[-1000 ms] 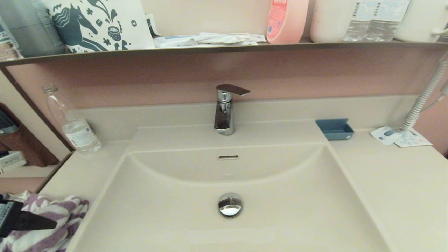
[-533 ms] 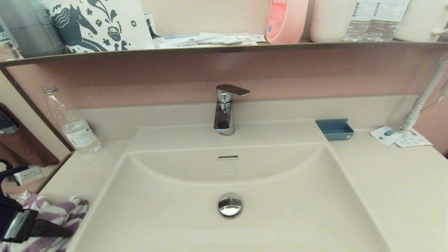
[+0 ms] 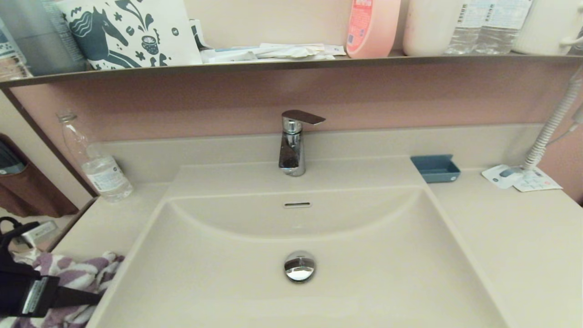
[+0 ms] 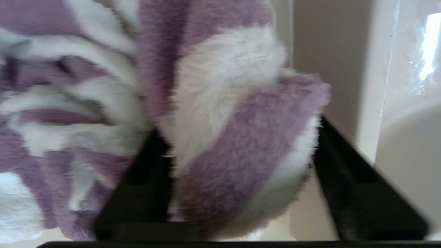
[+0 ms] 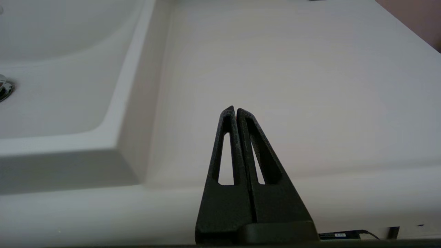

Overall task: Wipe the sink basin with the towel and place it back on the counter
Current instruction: Pick up the cloth

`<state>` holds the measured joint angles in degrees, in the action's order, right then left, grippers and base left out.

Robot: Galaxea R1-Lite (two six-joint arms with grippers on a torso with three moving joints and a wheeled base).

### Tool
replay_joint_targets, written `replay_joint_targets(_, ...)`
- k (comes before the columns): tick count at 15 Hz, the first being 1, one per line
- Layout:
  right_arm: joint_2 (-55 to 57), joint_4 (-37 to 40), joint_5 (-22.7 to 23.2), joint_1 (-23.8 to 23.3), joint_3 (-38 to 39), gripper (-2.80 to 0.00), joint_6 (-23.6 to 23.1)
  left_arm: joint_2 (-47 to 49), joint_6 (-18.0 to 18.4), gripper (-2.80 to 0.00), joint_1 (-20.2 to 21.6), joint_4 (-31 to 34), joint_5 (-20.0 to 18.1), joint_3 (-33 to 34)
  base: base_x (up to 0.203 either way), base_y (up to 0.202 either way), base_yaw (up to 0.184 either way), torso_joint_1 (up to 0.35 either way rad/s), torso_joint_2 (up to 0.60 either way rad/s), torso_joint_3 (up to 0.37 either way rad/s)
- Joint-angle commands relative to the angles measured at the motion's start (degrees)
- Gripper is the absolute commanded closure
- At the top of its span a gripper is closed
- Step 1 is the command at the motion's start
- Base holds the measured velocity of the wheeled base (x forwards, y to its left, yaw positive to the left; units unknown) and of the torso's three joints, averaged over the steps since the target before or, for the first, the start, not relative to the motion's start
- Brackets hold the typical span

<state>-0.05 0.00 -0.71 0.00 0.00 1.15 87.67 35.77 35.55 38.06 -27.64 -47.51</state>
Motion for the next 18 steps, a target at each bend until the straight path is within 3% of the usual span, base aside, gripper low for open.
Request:
replay_joint_targets(1,0.05,0.0,0.0,0.0,0.0,0.0,0.0,0.33,0.09,0.0,0.17,0.51,-0.23,0.71,0.0,0.0,0.0,0.0,0.0,0.0)
replay_joint_targets(8,0.05,0.0,0.0,0.02,0.0,0.0,0.0,-6.82,-0.63,0.0,1.04,1.13,-0.41,0.17,0.0,0.0,0.0,0.0,0.0,0.0)
replay_joint_targets(10,0.05,0.0,0.0,0.0,0.0,0.0,0.0,-12.56,-3.96,0.0,-1.81,4.72,-1.34,-2.55,0.0,0.0,0.0,0.0,0.0,0.0)
replay_joint_targets(12,0.05,0.0,0.0,0.0,0.0,0.0,0.0,-17.4,-11.65,0.0,-7.85,9.18,-1.86,-8.93,0.0,0.0,0.0,0.0,0.0,0.0)
replay_joint_targets(14,0.05,0.0,0.0,0.0,0.0,0.0,0.0,-21.67,-17.02,0.0,-10.41,11.57,-0.94,-15.5,0.0,0.0,0.0,0.0,0.0,0.0)
replay_joint_targets(18,0.05,0.0,0.0,0.0,0.0,0.0,0.0,-27.02,-18.9,0.0,-11.1,23.86,-0.4,-28.24,0.0,0.0,0.0,0.0,0.0,0.0)
